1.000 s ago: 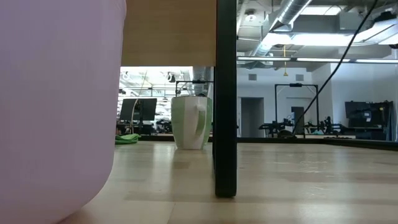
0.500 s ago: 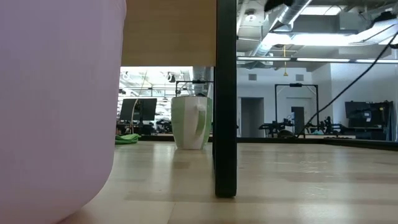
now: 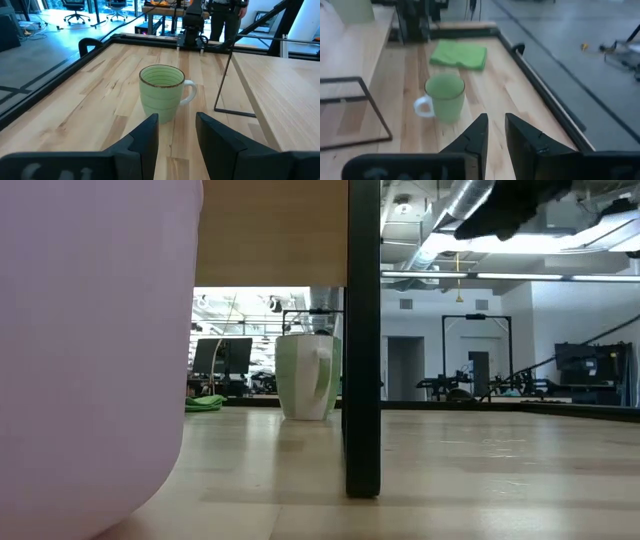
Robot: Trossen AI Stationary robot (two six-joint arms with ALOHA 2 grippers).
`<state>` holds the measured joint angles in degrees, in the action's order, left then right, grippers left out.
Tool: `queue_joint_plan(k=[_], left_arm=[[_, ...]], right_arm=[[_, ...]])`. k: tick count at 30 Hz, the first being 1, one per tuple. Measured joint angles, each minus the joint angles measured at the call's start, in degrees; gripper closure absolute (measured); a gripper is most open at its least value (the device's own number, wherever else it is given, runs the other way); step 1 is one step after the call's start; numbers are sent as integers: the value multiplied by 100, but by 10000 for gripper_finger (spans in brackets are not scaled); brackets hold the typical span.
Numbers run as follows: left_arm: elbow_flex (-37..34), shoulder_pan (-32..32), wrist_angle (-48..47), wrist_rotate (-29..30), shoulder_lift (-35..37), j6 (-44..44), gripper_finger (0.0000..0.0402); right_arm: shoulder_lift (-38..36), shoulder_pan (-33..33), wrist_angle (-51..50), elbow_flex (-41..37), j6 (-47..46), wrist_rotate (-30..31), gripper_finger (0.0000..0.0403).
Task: Stack small to large cups/mugs on shelf
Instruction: Put the green mug on the shelf
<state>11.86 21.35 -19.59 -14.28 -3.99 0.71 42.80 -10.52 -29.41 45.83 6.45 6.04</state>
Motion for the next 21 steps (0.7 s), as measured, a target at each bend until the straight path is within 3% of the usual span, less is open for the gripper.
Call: queue_joint_plan(k=[9, 21], left_arm=[[0, 1, 8, 0, 0, -53, 280], [0, 1, 19, 2, 0, -51, 280]], right_arm=[[-935, 0, 1499, -1484, -23, -152, 316], [-1219, 2, 2627, -2593, -196, -450, 316]])
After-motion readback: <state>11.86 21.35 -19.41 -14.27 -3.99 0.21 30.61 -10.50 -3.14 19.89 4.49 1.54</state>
